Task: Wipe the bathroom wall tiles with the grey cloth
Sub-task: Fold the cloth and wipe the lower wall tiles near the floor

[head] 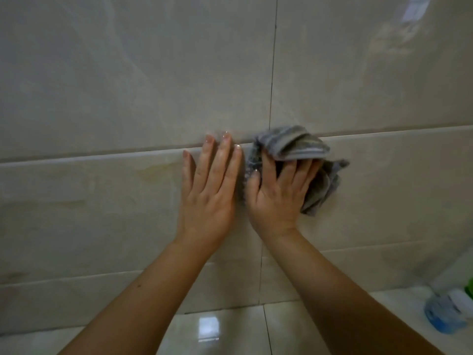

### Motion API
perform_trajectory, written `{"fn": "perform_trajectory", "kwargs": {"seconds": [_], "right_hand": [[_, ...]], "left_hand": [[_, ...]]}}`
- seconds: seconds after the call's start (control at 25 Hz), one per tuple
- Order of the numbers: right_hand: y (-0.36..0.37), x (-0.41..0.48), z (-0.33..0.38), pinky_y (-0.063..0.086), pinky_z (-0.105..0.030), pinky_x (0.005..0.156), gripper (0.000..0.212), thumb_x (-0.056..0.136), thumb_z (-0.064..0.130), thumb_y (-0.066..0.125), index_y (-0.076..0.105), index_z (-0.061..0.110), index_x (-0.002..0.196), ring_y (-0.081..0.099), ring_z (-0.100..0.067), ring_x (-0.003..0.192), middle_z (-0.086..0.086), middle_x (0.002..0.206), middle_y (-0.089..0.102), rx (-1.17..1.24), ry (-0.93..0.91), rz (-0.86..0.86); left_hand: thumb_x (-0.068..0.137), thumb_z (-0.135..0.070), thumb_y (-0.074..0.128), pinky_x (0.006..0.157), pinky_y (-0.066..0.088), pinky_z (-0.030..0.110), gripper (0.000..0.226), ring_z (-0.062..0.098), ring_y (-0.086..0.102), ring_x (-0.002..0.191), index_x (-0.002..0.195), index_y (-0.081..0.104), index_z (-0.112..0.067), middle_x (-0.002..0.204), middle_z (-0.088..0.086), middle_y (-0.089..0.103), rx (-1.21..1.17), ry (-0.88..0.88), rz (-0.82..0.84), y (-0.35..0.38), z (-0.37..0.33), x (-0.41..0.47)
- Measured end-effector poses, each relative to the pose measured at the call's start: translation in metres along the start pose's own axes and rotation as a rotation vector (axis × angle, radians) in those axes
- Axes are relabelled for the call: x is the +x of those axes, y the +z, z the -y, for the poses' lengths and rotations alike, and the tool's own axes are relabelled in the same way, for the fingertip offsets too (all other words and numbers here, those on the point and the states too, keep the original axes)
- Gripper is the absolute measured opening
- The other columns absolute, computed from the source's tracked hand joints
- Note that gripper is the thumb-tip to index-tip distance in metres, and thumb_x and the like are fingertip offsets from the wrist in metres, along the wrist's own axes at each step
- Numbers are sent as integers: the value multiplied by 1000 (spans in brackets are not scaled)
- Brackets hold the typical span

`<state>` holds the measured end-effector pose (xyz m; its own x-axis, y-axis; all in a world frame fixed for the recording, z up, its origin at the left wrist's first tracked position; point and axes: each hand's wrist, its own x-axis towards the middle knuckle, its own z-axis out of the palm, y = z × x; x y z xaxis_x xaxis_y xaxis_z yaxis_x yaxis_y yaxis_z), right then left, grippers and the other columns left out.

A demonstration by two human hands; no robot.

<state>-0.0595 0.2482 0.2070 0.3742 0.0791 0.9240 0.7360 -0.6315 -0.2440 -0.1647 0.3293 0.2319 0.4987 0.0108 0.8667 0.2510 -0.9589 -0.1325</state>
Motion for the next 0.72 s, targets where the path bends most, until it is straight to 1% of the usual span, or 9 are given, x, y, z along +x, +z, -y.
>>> {"fn": "perform_trajectory", "kwargs": {"seconds": [0.04, 0.16, 0.24, 0.36, 0.44, 0.52, 0.6, 0.64, 0.72], "right_hand": [[1, 0, -4, 3, -51, 120, 45, 92, 34, 45, 41, 25, 136, 28, -45, 130, -18, 138, 30, 17, -64, -9], [0, -46, -38, 17, -56, 113, 46, 85, 34, 52, 46, 23, 129, 35, -43, 122, -17, 132, 35, -78, -161, 74], [-1, -55, -42, 18, -58, 112, 44, 82, 32, 54, 48, 20, 124, 35, -43, 121, -17, 127, 36, -145, -117, 60], [-1, 2, -25, 7, -56, 117, 48, 83, 32, 49, 42, 21, 129, 28, -43, 128, -16, 133, 31, -35, 10, -77], [1, 9, -36, 5, -56, 118, 51, 87, 34, 45, 37, 24, 137, 25, -43, 131, -15, 137, 28, -26, -54, -98], [-1, -19, -62, 10, -57, 117, 51, 86, 34, 45, 39, 23, 135, 27, -43, 127, -15, 133, 29, -83, -79, -48], [-5, -38, -76, 17, -61, 111, 48, 80, 31, 47, 44, 19, 127, 31, -42, 122, -15, 127, 32, -121, 0, -9], [-5, -29, -76, 18, -61, 110, 47, 79, 30, 47, 45, 18, 125, 31, -43, 121, -16, 126, 33, -105, 48, -23], [-3, 6, -72, 16, -57, 113, 47, 81, 30, 45, 45, 18, 126, 30, -44, 123, -19, 130, 35, -68, 129, -122]], "left_hand": [[95, -3, 59, 122, 7, 57, 62, 33, 13, 151, 151, 34, -2, 161, 15, 20, -9, -10, -10, 1, -2, 0], [90, 2, 62, 121, 9, 58, 66, 36, 16, 150, 151, 35, -2, 161, 14, 19, -4, -23, -22, 4, -6, -2], [90, -1, 61, 121, 9, 61, 66, 37, 17, 150, 151, 34, -1, 161, 14, 18, -6, -29, -38, 5, -10, -1], [96, -11, 60, 120, 5, 61, 61, 39, 19, 149, 151, 34, -3, 160, 15, 17, -2, -80, -52, 10, -20, 2], [98, -15, 61, 119, 6, 63, 61, 37, 19, 149, 152, 35, -6, 161, 14, 18, 6, -81, -42, 15, -28, 1], [98, -15, 61, 118, 9, 66, 63, 37, 16, 150, 153, 32, -8, 162, 14, 18, 2, -39, -6, 19, -34, -2], [96, -11, 63, 117, 8, 68, 68, 38, 12, 151, 154, 28, -8, 163, 15, 15, 4, -41, 18, 21, -39, -2], [94, -8, 64, 117, 6, 68, 71, 38, 11, 151, 155, 27, -8, 163, 15, 13, 5, -49, 17, 21, -41, -1], [93, -5, 65, 118, 2, 65, 73, 38, 9, 151, 155, 26, -8, 163, 15, 11, 19, -60, 4, 23, -44, 2]]}}
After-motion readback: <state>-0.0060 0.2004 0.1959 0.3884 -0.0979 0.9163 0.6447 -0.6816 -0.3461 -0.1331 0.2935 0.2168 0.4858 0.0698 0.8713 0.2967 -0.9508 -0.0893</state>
